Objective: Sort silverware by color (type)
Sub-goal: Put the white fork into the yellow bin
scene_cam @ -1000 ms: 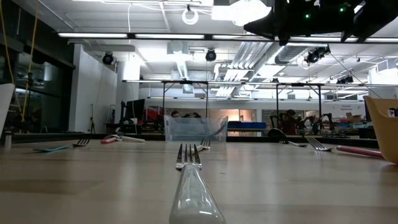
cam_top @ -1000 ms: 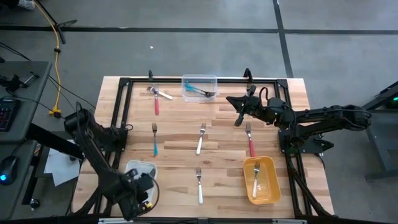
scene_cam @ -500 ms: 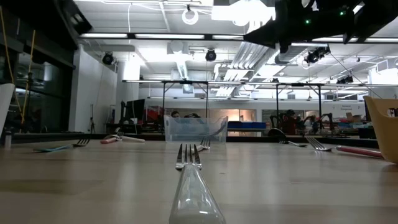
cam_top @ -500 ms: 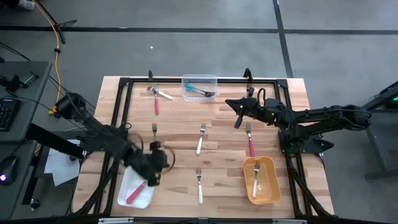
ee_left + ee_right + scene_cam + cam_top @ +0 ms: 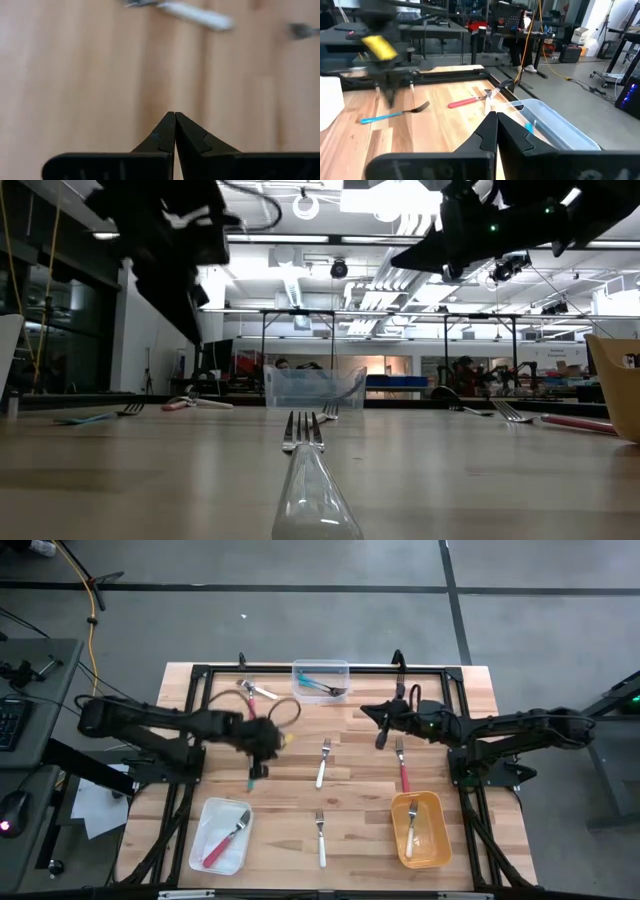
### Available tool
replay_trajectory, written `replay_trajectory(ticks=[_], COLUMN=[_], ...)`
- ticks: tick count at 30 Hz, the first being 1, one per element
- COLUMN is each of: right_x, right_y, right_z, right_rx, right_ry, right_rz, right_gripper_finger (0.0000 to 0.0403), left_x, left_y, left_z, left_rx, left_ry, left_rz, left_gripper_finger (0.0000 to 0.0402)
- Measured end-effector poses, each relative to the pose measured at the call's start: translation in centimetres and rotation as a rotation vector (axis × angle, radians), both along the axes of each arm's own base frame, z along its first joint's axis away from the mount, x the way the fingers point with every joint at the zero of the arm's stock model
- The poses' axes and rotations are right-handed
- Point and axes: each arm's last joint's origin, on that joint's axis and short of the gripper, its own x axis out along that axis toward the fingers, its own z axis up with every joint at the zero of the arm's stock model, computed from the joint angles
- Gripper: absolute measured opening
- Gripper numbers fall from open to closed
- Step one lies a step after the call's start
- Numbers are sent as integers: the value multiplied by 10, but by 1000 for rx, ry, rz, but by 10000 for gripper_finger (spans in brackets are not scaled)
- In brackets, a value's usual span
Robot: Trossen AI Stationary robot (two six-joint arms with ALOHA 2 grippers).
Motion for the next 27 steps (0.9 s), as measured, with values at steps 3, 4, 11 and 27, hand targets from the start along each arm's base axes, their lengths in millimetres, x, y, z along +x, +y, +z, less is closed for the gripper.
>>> replay_trajectory(ticks=[3, 4, 11, 27], right_x=[2, 2, 3, 2], right_y=[0, 0, 0, 0], right_z=[-3, -4, -6, -9], right_rx=[-5, -7, -5, -17], right_ry=[21, 28, 44, 73], right_rz=[1, 1, 2, 4], right_gripper_finger=[0, 0, 0, 0], left_x=[-2, -1, 9, 44], left_y=[26, 34, 80, 144], left_z=[4, 5, 6, -32], left_rx=[31, 40, 113, 274], left_ry=[65, 78, 261, 617], left_rz=[41, 50, 9, -150], left_gripper_finger=[0, 0, 0, 22])
